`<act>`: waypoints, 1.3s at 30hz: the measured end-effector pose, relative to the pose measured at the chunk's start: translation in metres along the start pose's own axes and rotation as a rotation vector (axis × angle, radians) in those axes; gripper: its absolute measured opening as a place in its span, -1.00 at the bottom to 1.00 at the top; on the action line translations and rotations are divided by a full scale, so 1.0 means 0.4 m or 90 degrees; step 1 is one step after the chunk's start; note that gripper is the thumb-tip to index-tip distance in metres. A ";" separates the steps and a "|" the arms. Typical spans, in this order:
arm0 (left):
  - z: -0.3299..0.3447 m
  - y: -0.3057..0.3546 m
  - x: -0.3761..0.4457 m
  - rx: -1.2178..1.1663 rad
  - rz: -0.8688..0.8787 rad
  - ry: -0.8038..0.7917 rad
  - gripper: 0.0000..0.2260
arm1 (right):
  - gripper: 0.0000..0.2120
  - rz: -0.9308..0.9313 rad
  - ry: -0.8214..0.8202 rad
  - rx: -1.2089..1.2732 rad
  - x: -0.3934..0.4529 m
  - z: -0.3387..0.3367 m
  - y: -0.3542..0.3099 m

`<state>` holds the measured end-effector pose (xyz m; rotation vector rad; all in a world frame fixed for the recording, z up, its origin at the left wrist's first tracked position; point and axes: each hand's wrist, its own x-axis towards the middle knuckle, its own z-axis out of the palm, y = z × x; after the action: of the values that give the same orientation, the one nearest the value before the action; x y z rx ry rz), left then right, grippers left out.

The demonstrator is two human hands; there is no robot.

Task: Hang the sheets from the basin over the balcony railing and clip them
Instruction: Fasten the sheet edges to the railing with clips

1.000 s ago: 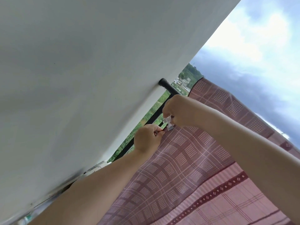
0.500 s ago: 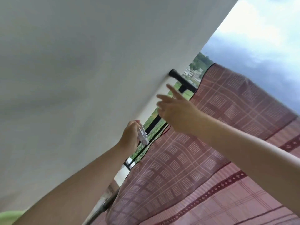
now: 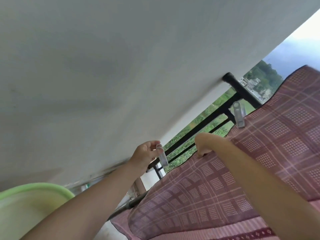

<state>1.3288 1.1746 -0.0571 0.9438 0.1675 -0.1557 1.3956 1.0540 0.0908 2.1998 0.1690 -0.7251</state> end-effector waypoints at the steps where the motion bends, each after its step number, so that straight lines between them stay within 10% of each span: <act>1: -0.002 -0.004 0.002 -0.009 0.000 0.002 -0.76 | -0.65 -0.001 0.012 0.000 0.006 0.004 0.001; 12: 0.025 -0.010 -0.015 0.001 0.093 -0.090 -0.72 | -0.81 -0.162 0.514 -0.117 -0.088 0.107 -0.001; 32: 0.079 -0.071 0.042 0.133 0.080 -0.048 -0.70 | -0.79 -0.266 0.593 -0.174 -0.045 0.153 0.032; 39: 0.091 -0.015 0.013 0.445 0.130 -0.122 -0.50 | -0.85 -0.202 0.600 -0.182 -0.067 0.157 0.010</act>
<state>1.3355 1.1411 -0.0419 1.6249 -0.1767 -0.1144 1.3470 1.0085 0.0755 2.0818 1.0375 0.2309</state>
